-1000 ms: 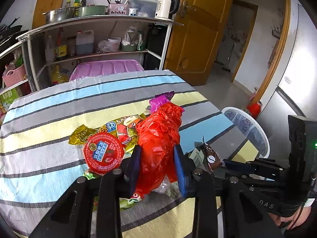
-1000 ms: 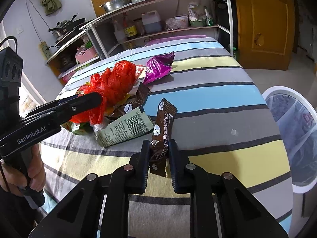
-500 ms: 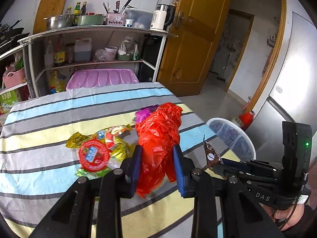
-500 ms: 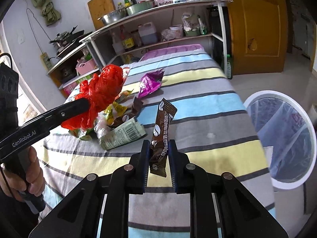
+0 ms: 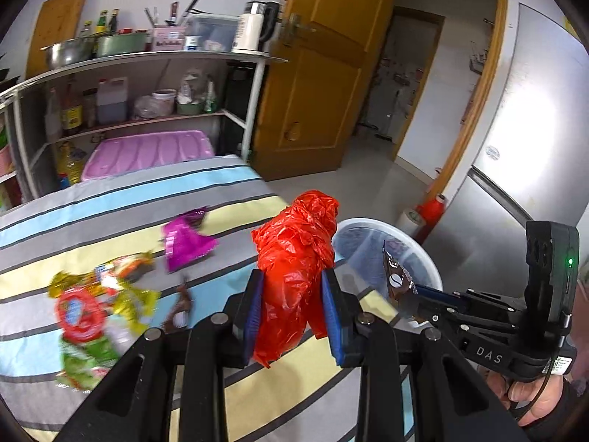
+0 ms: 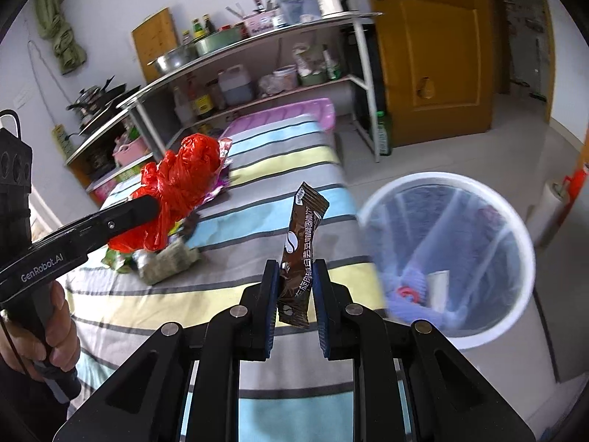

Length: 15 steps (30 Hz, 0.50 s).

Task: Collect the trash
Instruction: 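Carry the red bag and brown wrapper to the wastebasket and open both grippers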

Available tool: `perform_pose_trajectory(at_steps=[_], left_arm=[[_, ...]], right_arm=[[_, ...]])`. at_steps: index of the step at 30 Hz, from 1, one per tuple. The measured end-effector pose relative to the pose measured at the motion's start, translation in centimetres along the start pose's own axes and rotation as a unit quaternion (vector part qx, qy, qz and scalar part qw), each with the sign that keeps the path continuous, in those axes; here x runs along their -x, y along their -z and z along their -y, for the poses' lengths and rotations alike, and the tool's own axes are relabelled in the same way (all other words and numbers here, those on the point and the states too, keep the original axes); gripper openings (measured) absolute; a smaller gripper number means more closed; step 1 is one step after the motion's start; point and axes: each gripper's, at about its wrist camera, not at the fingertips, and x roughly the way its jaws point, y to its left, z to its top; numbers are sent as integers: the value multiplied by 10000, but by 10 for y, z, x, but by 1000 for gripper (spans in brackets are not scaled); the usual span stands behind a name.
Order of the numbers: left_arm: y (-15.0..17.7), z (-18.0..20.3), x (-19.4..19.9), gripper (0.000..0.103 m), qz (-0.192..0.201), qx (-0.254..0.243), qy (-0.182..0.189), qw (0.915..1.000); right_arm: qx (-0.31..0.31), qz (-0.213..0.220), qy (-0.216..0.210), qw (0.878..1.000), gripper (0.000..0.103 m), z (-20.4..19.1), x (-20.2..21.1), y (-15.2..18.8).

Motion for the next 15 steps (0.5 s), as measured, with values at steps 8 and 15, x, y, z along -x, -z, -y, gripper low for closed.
perform_pose_trajectory(at_steps=[8,15], left_arm=[[-12,39,-32,32,-143,-169,300,9993],[-15,58,-58,32,-286,-184,517,9981]], right_arm=[[-307,103,306,9990,19,47,13,-4],[-412,43,456,9981,19,71,10,-2]])
